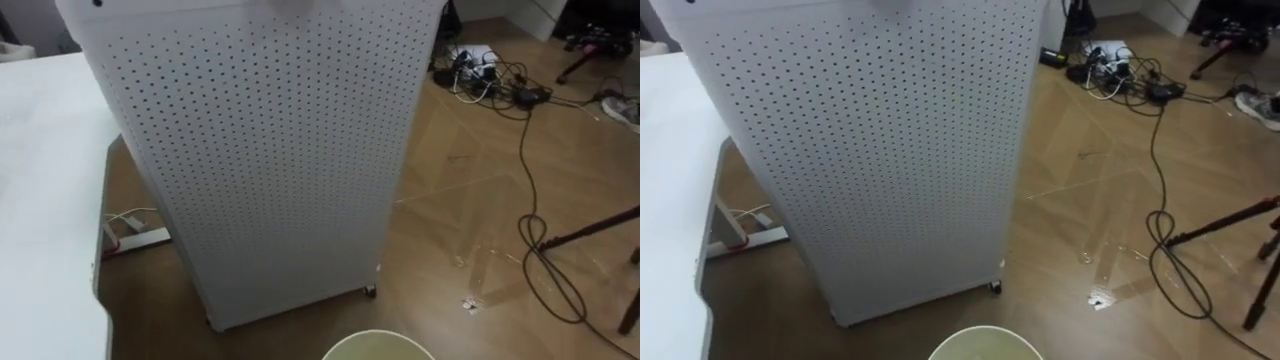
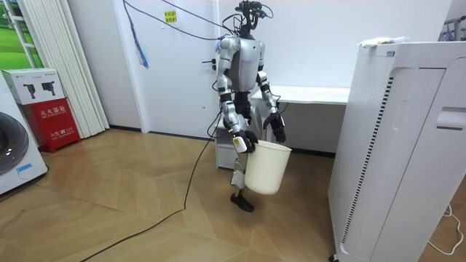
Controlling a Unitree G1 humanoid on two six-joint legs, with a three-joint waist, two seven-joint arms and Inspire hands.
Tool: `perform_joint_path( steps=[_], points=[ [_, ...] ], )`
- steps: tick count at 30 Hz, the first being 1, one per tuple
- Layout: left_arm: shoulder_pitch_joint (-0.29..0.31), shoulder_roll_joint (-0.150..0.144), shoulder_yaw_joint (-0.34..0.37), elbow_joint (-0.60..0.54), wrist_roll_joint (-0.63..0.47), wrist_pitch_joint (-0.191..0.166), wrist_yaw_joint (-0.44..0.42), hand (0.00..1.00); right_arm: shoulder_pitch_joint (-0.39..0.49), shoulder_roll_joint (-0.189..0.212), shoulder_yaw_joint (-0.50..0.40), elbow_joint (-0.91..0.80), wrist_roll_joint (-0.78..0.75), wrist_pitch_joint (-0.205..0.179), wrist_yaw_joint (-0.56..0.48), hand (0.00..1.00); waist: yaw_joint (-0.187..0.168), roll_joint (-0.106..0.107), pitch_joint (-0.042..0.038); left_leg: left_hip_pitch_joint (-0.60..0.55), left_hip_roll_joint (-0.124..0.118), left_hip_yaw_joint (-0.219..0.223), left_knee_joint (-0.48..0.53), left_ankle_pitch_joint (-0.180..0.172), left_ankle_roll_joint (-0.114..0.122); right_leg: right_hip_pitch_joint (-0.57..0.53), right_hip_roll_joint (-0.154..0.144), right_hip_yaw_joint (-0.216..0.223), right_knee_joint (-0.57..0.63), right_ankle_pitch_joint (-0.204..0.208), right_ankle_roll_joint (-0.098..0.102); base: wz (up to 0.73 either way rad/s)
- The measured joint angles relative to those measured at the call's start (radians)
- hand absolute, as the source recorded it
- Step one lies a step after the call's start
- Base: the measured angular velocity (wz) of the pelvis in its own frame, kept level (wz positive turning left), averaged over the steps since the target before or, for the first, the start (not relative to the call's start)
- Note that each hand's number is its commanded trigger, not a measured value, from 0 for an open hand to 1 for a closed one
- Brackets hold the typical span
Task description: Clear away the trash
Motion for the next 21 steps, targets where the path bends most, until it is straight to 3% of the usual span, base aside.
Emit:
perform_joint_path(
  steps=[1, 2, 4, 5, 6, 7, 8, 9, 11, 13, 15, 18, 19, 20, 21],
  points=[
    [0.000, -0.003, 0.007, 0.000, -0.001, 0.001, 0.000, 0.00, 0.000, 0.001, 0.000, 0.000, -0.005, 0.000, 0.007, 1.00, 0.009, 0.000, 0.0001, 0.000, 0.011, 0.007, 0.016, -0.007, -0.008, 0.002, 0.001, -0.012, 0.004, -0.006, -0.006, -0.59],
    [0.001, 0.002, 0.021, 0.000, 0.000, 0.001, 0.000, 0.00, 0.000, 0.004, 0.001, 0.001, -0.020, 0.000, 0.020, 1.00, 0.025, -0.001, 0.0010, -0.010, 0.035, 0.014, 0.082, -0.016, -0.021, 0.009, 0.014, -0.018, 0.012, -0.014, -0.016, -0.67],
    [0.012, 0.006, 0.036, -0.002, -0.004, 0.000, 0.001, 0.00, -0.004, 0.003, 0.001, 0.000, -0.049, -0.003, 0.044, 1.00, 0.044, 0.003, 0.0021, -0.048, 0.088, 0.012, 0.252, -0.012, -0.023, 0.029, 0.033, -0.021, 0.033, -0.039, -0.033, -0.67],
    [0.020, 0.003, 0.037, -0.002, -0.012, 0.000, 0.001, 0.00, -0.003, 0.000, 0.004, -0.001, -0.060, -0.013, 0.058, 1.00, 0.051, 0.013, 0.0018, -0.080, 0.125, -0.001, 0.373, 0.014, -0.026, 0.048, 0.049, -0.020, 0.046, -0.061, -0.042, -0.52],
    [0.020, -0.001, 0.039, -0.002, -0.014, 0.000, 0.001, 0.00, 0.001, 0.001, 0.004, 0.000, -0.061, -0.015, 0.065, 1.00, 0.051, 0.018, 0.0011, -0.111, 0.161, -0.011, 0.478, 0.065, -0.024, 0.070, 0.063, -0.020, 0.053, -0.077, -0.054, -0.53],
    [0.019, -0.002, 0.039, -0.004, -0.015, 0.000, 0.001, 0.00, 0.001, 0.001, 0.007, -0.001, -0.068, -0.015, 0.070, 1.00, 0.052, 0.013, 0.0026, -0.137, 0.180, -0.021, 0.556, 0.132, -0.020, 0.090, 0.065, -0.018, 0.069, -0.095, -0.065, -0.36],
    [0.019, -0.002, 0.039, -0.008, -0.015, 0.000, 0.001, 0.00, 0.000, 0.001, 0.008, -0.004, -0.068, -0.015, 0.070, 1.00, 0.056, 0.012, 0.0033, -0.147, 0.186, -0.028, 0.582, 0.166, -0.018, 0.098, 0.065, -0.018, 0.076, -0.103, -0.068, -0.33],
    [0.019, -0.005, 0.039, -0.011, -0.012, -0.004, 0.000, 0.00, 0.000, -0.003, 0.008, -0.008, -0.069, -0.015, 0.070, 1.00, 0.061, 0.005, 0.0073, -0.163, 0.183, -0.045, 0.615, 0.214, -0.018, 0.109, 0.065, -0.006, 0.081, -0.115, -0.075, -0.24],
    [0.017, -0.006, 0.039, -0.018, -0.012, -0.008, -0.003, 0.00, -0.002, -0.010, 0.008, -0.010, -0.069, -0.015, 0.068, 1.00, 0.062, 0.005, 0.0059, -0.193, 0.170, -0.057, 0.620, 0.203, -0.021, 0.116, 0.066, 0.005, 0.074, -0.120, -0.082, -0.20],
    [0.022, -0.004, 0.049, -0.031, -0.011, -0.018, -0.002, 0.00, -0.003, -0.015, 0.015, -0.007, -0.069, -0.015, 0.067, 1.00, 0.065, -0.010, 0.0146, -0.218, 0.138, -0.059, 0.569, 0.160, -0.038, 0.122, 0.062, 0.022, 0.061, -0.121, -0.082, -0.16],
    [0.030, 0.002, 0.052, -0.040, -0.010, -0.019, 0.000, 0.00, -0.004, -0.020, 0.040, -0.001, -0.066, -0.016, 0.064, 1.00, 0.068, -0.023, 0.0173, -0.222, 0.099, -0.071, 0.388, 0.126, -0.053, 0.135, 0.056, 0.026, 0.040, -0.121, -0.082, -0.07],
    [0.039, 0.002, 0.052, -0.039, -0.010, -0.021, -0.001, 0.00, -0.004, -0.018, 0.046, 0.002, -0.065, -0.017, 0.064, 1.00, 0.071, -0.028, 0.0122, -0.212, 0.078, -0.093, 0.146, 0.134, -0.062, 0.143, 0.055, 0.024, 0.023, -0.122, -0.081, -0.01],
    [0.040, 0.002, 0.052, -0.039, -0.010, -0.021, -0.001, 0.00, -0.004, -0.018, 0.046, 0.003, -0.065, -0.018, 0.064, 1.00, 0.073, -0.030, 0.0120, -0.208, 0.077, -0.094, 0.113, 0.140, -0.062, 0.143, 0.055, 0.023, 0.023, -0.123, -0.078, 0.00],
    [0.045, 0.002, 0.052, -0.040, -0.009, -0.021, -0.001, 0.00, -0.003, -0.022, 0.048, 0.003, -0.065, -0.018, 0.064, 1.00, 0.077, -0.029, 0.0100, -0.199, 0.076, -0.097, 0.065, 0.169, -0.068, 0.143, 0.056, 0.014, 0.024, -0.126, -0.073, 0.00],
    [0.048, 0.004, 0.052, -0.040, -0.010, -0.021, 0.000, 0.00, -0.003, -0.022, 0.050, 0.003, -0.065, -0.018, 0.064, 1.00, 0.082, -0.036, 0.0085, -0.188, 0.063, -0.099, 0.045, 0.163, -0.068, 0.143, 0.050, 0.005, 0.022, -0.129, -0.066, 0.06]
  ],
)
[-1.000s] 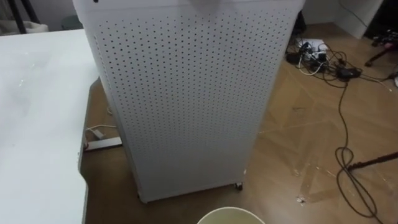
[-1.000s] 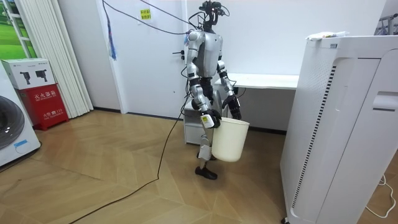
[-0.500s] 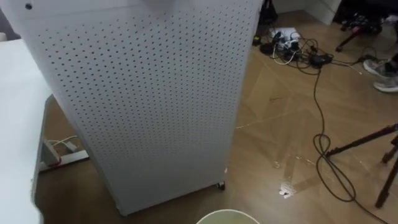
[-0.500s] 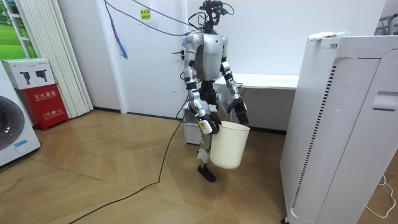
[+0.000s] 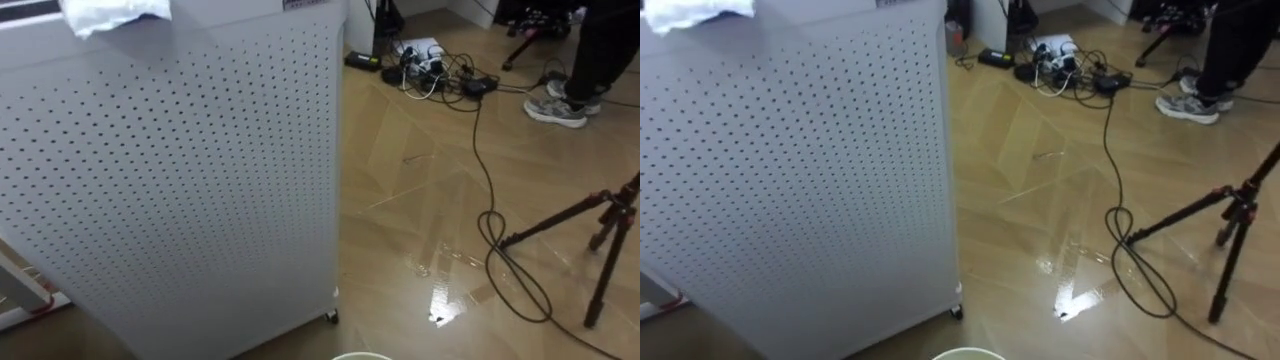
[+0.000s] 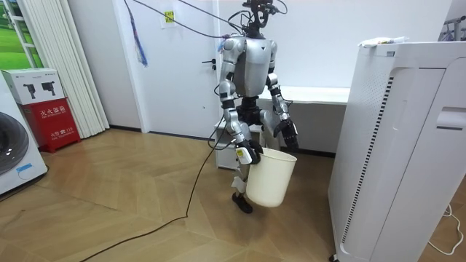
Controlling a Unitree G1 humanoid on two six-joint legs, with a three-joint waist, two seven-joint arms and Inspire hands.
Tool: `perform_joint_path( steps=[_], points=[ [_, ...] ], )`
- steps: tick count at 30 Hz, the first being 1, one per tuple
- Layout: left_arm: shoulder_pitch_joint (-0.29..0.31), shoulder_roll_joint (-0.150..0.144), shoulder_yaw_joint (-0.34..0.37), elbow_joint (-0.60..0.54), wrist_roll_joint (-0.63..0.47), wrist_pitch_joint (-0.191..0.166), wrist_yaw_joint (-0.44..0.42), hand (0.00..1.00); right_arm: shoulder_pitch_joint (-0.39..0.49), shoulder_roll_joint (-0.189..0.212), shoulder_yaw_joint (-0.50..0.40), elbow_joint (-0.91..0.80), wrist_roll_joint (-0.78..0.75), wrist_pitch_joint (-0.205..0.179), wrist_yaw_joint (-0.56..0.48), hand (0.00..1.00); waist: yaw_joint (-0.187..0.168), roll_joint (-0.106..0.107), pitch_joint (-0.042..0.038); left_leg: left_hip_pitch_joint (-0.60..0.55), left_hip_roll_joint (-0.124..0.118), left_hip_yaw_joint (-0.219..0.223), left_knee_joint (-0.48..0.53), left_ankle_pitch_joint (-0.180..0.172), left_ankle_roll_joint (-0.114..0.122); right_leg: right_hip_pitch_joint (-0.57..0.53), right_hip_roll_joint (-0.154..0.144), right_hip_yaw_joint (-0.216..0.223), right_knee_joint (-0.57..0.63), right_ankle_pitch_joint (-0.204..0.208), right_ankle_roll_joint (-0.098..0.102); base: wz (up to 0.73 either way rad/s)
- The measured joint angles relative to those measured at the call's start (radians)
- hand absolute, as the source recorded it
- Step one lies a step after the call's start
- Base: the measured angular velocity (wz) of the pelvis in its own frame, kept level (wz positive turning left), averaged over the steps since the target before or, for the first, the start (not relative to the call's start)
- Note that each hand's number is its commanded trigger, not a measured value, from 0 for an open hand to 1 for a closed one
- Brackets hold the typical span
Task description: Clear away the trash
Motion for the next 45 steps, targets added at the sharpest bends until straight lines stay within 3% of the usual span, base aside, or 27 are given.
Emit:
perform_joint_path(
  steps=[4, 8, 12, 16, 20, 23, 26, 29, 33, 45],
  points=[
    [0.016, 0.000, -0.001, -0.005, 0.011, 0.000, 0.003, 0.00, 0.005, -0.005, 0.000, 0.000, -0.012, -0.001, 0.000, 1.00, -0.005, -0.007, -0.0014, 0.021, -0.038, -0.018, -0.013, -0.002, 0.003, 0.023, -0.028, -0.011, -0.018, -0.013, 0.024, 0.12],
    [0.066, 0.012, 0.000, -0.108, 0.020, -0.012, 0.026, 0.00, 0.018, -0.003, 0.000, -0.003, -0.024, -0.002, 0.007, 1.00, -0.001, 0.000, -0.0065, 0.041, -0.061, -0.020, -0.028, -0.005, 0.011, 0.048, -0.046, -0.025, -0.038, -0.017, 0.042, 0.13],
    [0.090, 0.021, 0.003, -0.174, 0.118, -0.025, 0.093, 0.00, 0.034, 0.000, 0.001, -0.005, -0.036, -0.005, 0.006, 1.00, -0.001, 0.005, -0.0075, 0.068, -0.089, -0.029, -0.069, 0.003, 0.024, 0.077, -0.062, -0.046, -0.061, -0.015, 0.057, 0.18],
    [0.103, 0.022, 0.025, -0.236, 0.190, -0.045, 0.176, 0.00, 0.059, 0.000, 0.000, -0.014, -0.027, -0.018, 0.004, 1.00, 0.009, 0.008, -0.0088, 0.081, -0.094, -0.029, -0.074, 0.002, 0.027, 0.108, -0.060, -0.052, -0.094, -0.009, 0.065, 0.08],
    [0.111, 0.021, 0.088, -0.338, 0.318, -0.105, 0.315, 0.00, 0.078, 0.001, -0.001, -0.038, -0.040, -0.029, -0.007, 1.00, 0.009, 0.011, -0.0100, 0.103, -0.106, -0.049, -0.111, 0.002, 0.027, 0.129, -0.060, -0.065, -0.108, -0.008, 0.065, 0.09],
    [0.134, 0.021, 0.144, -0.485, 0.433, -0.115, 0.403, 0.00, 0.083, 0.008, -0.019, -0.036, -0.046, -0.030, -0.008, 1.00, 0.008, 0.008, -0.0097, 0.118, -0.108, -0.054, -0.125, 0.003, 0.027, 0.146, -0.060, -0.080, -0.123, -0.007, 0.066, 0.09],
    [0.134, 0.022, 0.181, -0.571, 0.516, -0.173, 0.506, 0.00, 0.080, 0.011, -0.022, -0.037, -0.046, -0.031, -0.009, 1.00, 0.010, 0.007, -0.0095, 0.131, -0.110, -0.058, -0.137, 0.003, 0.026, 0.158, -0.062, -0.090, -0.124, -0.007, 0.067, 0.02],
    [0.112, 0.024, 0.195, -0.604, 0.557, -0.197, 0.592, 0.00, 0.079, 0.011, -0.020, -0.037, -0.047, -0.035, -0.012, 1.00, 0.009, 0.003, -0.0092, 0.142, -0.113, -0.066, -0.143, 0.004, 0.026, 0.174, -0.063, -0.110, -0.130, -0.006, 0.069, 0.09],
    [0.089, 0.034, 0.224, -0.681, 0.620, -0.215, 0.668, 0.00, 0.081, 0.011, -0.042, -0.038, -0.053, -0.036, -0.013, 1.00, 0.010, -0.006, -0.0074, 0.141, -0.123, -0.075, -0.146, 0.004, 0.026, 0.199, -0.062, -0.110, -0.165, 0.000, 0.076, 0.10],
    [0.047, 0.040, 0.239, -0.728, 0.646, -0.216, 0.828, 0.00, 0.108, 0.017, -0.047, -0.042, -0.072, -0.035, -0.018, 1.00, 0.008, -0.009, -0.0083, 0.161, -0.144, -0.121, -0.155, 0.004, 0.035, 0.240, -0.059, -0.101, -0.213, 0.026, 0.095, 0.09]
  ],
)
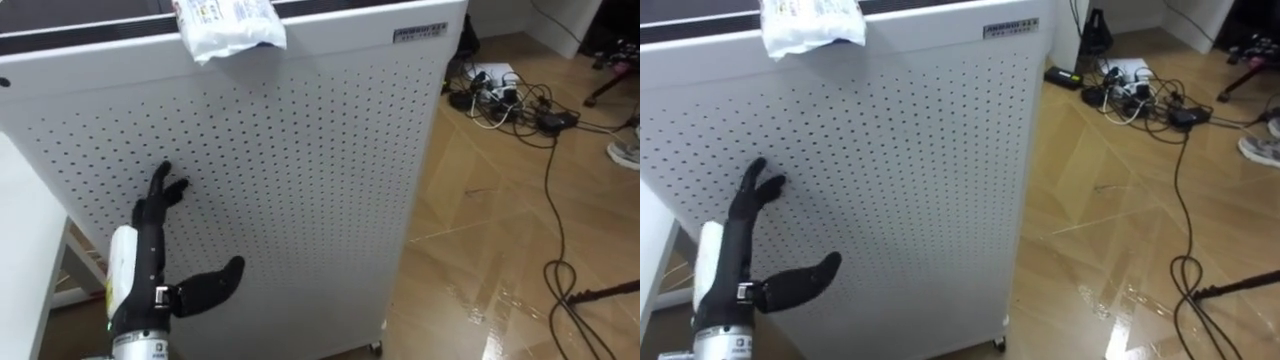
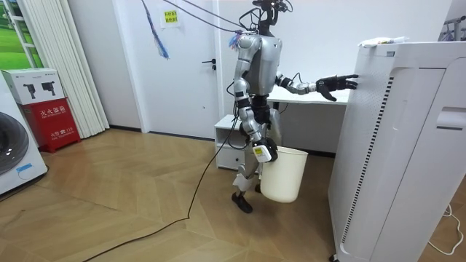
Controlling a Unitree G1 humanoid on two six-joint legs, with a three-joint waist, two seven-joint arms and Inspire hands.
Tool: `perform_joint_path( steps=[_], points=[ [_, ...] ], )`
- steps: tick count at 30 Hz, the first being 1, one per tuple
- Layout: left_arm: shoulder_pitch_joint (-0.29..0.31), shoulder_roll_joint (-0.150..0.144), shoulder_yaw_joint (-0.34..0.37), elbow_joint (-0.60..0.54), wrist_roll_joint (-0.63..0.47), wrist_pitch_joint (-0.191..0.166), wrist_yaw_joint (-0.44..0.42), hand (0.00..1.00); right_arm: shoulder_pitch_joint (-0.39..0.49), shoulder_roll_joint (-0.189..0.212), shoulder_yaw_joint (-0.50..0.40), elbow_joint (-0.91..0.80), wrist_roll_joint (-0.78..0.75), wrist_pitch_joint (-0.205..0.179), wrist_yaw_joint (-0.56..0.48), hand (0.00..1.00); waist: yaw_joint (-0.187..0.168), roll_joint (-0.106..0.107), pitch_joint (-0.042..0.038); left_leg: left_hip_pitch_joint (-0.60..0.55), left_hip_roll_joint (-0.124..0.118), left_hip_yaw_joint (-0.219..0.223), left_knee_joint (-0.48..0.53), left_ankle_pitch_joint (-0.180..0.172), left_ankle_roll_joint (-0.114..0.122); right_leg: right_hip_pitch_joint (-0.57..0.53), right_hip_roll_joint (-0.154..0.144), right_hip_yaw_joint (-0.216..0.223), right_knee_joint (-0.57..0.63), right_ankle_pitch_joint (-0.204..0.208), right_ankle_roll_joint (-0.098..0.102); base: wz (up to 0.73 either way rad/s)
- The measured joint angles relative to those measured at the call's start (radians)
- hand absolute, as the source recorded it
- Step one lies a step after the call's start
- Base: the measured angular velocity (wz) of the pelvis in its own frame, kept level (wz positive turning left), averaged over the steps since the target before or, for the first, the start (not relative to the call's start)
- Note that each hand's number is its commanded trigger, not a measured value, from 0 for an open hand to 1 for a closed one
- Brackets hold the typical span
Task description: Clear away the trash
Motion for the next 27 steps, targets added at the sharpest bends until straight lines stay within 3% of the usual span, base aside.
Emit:
perform_joint_path(
  steps=[6, 12, 20, 27],
  points=[
    [-0.075, 0.001, 0.027, -0.017, -0.008, 0.000, 0.073, 0.00, 0.012, -0.001, 0.000, -0.002, 0.000, 0.000, -0.007, 1.00, 0.001, 0.008, 0.0050, 0.004, 0.001, 0.000, 0.005, 0.002, 0.003, 0.007, 0.000, 0.000, 0.000, 0.001, -0.001, 0.00],
    [-0.092, 0.000, 0.027, -0.123, -0.007, -0.019, 0.117, 0.00, 0.015, -0.001, 0.001, -0.002, 0.000, 0.001, -0.016, 1.00, 0.000, 0.012, 0.0035, 0.019, 0.002, 0.017, 0.000, 0.004, 0.007, 0.010, -0.004, 0.012, 0.004, 0.001, -0.001, -0.08],
    [-0.105, 0.000, 0.043, -0.195, -0.005, -0.017, 0.151, 0.00, 0.016, -0.001, 0.001, -0.002, 0.000, 0.022, -0.018, 1.00, 0.000, 0.015, 0.0015, 0.025, 0.002, 0.024, 0.000, 0.004, 0.007, 0.012, -0.005, 0.020, 0.006, 0.001, -0.001, -0.02],
    [-0.151, 0.000, 0.128, -0.320, 0.022, -0.016, 0.156, 0.00, 0.016, 0.000, -0.001, -0.002, -0.001, 0.040, -0.018, 1.00, 0.003, 0.012, -0.0011, 0.028, 0.002, 0.024, -0.007, 0.005, 0.007, 0.012, -0.005, 0.022, 0.004, 0.001, -0.002, 0.00]
  ],
)
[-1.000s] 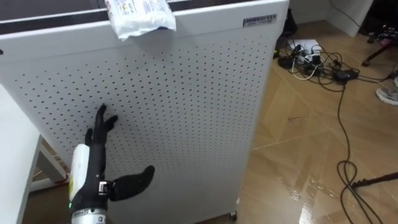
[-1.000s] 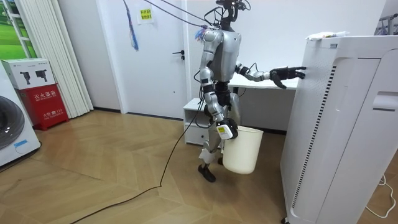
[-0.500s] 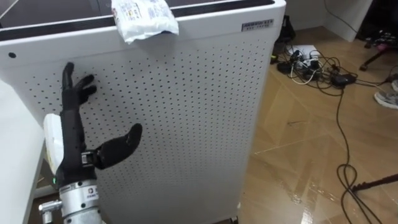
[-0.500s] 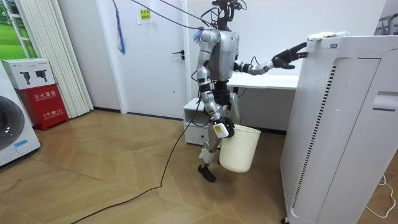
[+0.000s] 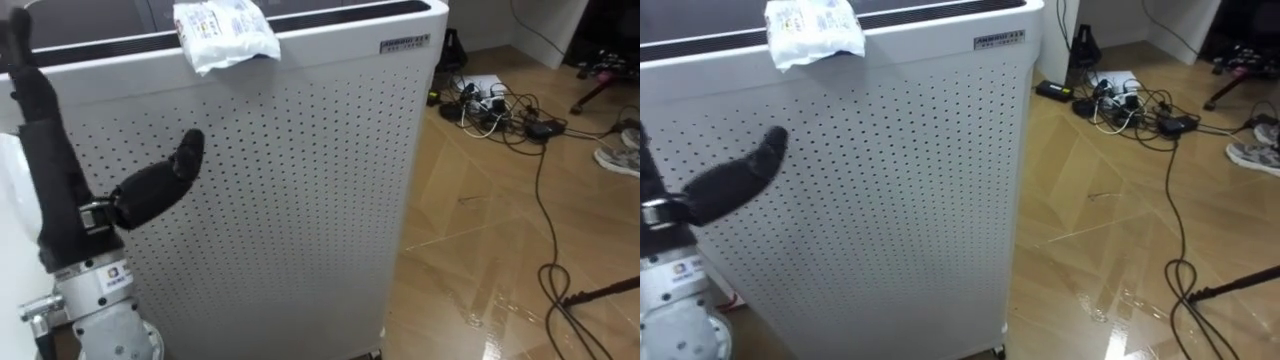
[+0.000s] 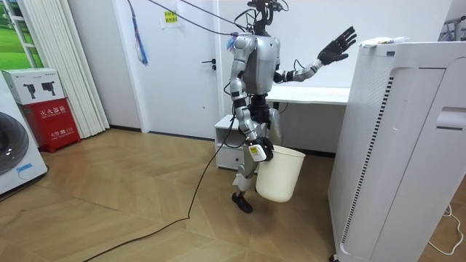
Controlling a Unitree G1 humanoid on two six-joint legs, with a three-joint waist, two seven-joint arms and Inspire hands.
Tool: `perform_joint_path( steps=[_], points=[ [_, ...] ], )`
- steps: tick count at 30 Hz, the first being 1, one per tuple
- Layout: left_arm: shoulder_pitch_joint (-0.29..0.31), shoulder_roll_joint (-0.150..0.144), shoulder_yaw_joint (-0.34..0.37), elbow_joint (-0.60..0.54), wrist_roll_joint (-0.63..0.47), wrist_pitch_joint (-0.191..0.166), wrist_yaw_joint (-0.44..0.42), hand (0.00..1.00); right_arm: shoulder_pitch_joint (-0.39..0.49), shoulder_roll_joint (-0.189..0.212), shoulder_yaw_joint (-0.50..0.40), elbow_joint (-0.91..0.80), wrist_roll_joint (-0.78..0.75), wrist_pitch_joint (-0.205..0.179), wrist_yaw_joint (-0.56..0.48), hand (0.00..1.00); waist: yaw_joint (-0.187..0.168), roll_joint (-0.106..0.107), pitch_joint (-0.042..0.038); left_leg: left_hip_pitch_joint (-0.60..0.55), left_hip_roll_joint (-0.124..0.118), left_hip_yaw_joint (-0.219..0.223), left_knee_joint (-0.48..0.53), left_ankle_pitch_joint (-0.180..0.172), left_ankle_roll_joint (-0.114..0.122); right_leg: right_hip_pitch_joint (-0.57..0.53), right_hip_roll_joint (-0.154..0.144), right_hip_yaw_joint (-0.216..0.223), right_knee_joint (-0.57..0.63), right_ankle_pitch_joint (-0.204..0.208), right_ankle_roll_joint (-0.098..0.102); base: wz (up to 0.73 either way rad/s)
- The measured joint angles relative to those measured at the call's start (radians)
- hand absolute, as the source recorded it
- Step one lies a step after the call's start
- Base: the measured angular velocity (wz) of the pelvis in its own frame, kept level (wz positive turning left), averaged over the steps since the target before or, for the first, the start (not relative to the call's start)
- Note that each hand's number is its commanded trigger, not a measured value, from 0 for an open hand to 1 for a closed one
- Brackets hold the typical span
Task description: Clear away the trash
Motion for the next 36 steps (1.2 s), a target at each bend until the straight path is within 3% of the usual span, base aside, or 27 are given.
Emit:
perform_joint_path(
  steps=[4, 9, 17, 25, 28, 31, 36],
  points=[
    [-0.018, 0.000, 0.003, -0.001, 0.090, 0.022, -0.004, 0.00, -0.003, 0.001, 0.000, -0.001, -0.003, 0.003, 0.000, 1.00, -0.001, 0.002, -0.0025, 0.005, -0.001, 0.000, -0.004, 0.000, 0.000, 0.004, 0.000, 0.004, -0.001, 0.001, 0.001, 0.00],
    [-0.033, 0.001, -0.001, -0.002, 0.163, 0.042, -0.036, 0.00, -0.002, -0.008, -0.002, 0.000, -0.040, 0.003, 0.004, 1.00, -0.006, 0.021, -0.0086, 0.025, -0.003, 0.000, -0.011, 0.000, 0.000, 0.028, 0.000, 0.003, -0.018, 0.007, 0.002, 0.00],
    [-0.034, 0.002, -0.004, -0.004, 0.210, 0.044, -0.080, 0.00, -0.001, -0.021, -0.002, 0.001, -0.039, 0.004, 0.034, 1.00, -0.007, 0.037, -0.0017, 0.039, -0.002, 0.001, -0.013, 0.000, 0.000, 0.040, 0.001, 0.003, -0.018, 0.007, 0.002, 0.00],
    [-0.055, 0.058, -0.014, -0.006, 0.279, 0.110, -0.095, 0.00, 0.000, -0.029, -0.002, -0.003, -0.040, 0.023, 0.059, 1.00, -0.034, 0.037, -0.0011, 0.035, -0.003, 0.001, -0.013, 0.000, 0.000, 0.037, -0.001, 0.005, -0.018, 0.007, 0.002, 0.00],
    [-0.070, 0.070, -0.026, -0.007, 0.305, 0.123, -0.102, 0.00, 0.000, -0.035, -0.002, -0.003, -0.040, 0.026, 0.064, 1.00, -0.036, 0.039, -0.0011, 0.036, -0.003, 0.004, -0.014, 0.000, 0.000, 0.038, -0.001, 0.007, -0.018, 0.007, 0.002, -0.02],
    [-0.072, 0.079, -0.030, -0.006, 0.325, 0.130, -0.119, 0.00, -0.001, -0.043, -0.008, -0.005, -0.040, 0.027, 0.064, 1.00, -0.036, 0.049, 0.0044, 0.039, 0.000, 0.020, -0.015, 0.000, 0.000, 0.034, -0.001, 0.017, -0.017, 0.007, 0.002, -0.09],
    [-0.072, 0.081, -0.038, -0.006, 0.374, 0.150, -0.122, 0.00, -0.002, -0.043, -0.018, -0.003, -0.039, 0.039, 0.064, 1.00, -0.037, 0.052, 0.0028, 0.042, 0.002, 0.032, -0.018, 0.000, 0.000, 0.033, -0.002, 0.030, -0.016, 0.007, 0.002, -0.07]
  ],
)
